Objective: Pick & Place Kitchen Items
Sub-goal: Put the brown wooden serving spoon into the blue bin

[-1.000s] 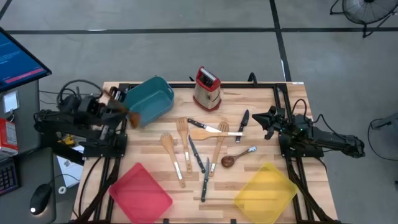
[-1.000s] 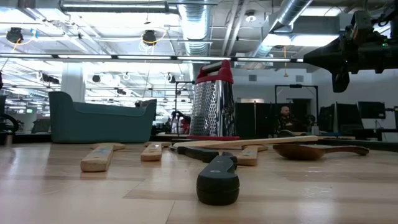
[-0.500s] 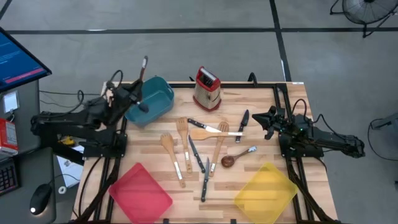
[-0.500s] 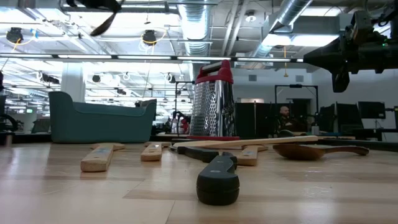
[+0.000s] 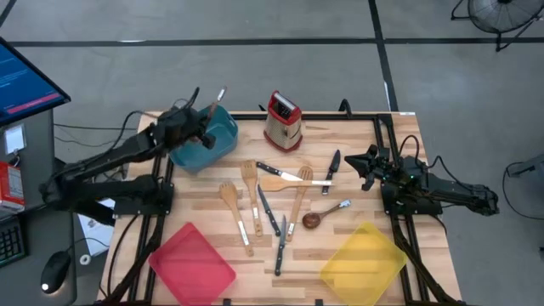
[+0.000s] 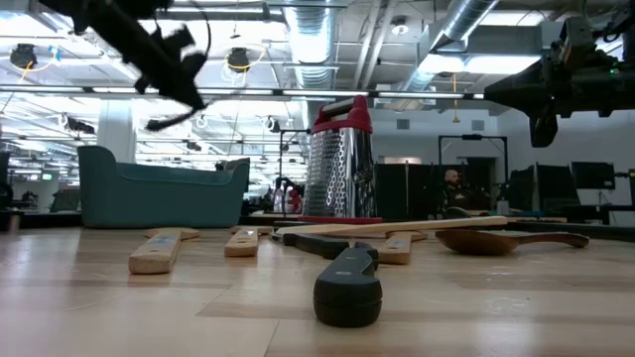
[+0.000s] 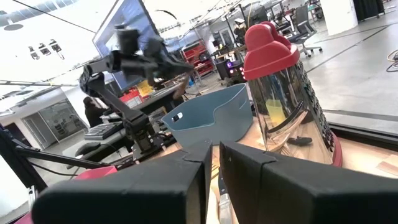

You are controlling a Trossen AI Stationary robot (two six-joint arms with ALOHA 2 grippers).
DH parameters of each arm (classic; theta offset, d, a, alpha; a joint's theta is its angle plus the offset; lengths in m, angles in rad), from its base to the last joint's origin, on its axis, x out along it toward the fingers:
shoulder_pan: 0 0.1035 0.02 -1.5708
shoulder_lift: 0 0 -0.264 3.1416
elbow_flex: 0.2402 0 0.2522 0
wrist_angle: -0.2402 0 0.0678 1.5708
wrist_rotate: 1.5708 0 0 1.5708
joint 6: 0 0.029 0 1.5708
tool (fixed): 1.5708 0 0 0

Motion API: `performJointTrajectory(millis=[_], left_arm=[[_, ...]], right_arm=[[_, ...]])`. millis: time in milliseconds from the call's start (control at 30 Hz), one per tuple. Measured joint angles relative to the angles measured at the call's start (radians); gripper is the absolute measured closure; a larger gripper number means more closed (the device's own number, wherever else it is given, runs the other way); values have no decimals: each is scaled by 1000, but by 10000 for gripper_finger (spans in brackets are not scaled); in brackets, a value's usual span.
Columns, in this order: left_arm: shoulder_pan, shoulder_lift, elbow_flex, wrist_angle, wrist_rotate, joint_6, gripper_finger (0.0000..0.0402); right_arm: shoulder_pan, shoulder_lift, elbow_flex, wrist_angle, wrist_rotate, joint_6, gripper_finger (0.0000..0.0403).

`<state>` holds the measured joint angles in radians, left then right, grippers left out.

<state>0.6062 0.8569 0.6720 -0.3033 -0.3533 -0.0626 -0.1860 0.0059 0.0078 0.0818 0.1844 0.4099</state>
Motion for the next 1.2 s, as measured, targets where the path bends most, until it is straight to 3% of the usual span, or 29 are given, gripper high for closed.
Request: performJointTrajectory(millis=[200,467,700,967,1200], left_arm=[[150,107,0,-56,122,28,389],[148,213,0,-63,196,38,389],[139,152,-14,-64,153,32,389],[139,17,-220,64,94,2,389],[174,44,-270,82,107,5,389]], right_arm=[[0,0,0,-3,0,0,359],[0,0,0,-26,0,1,359],[0,0,0,-28,0,0,359],[0,0,0,-34,0,0,359],[0,0,0,-34,3,0,359]])
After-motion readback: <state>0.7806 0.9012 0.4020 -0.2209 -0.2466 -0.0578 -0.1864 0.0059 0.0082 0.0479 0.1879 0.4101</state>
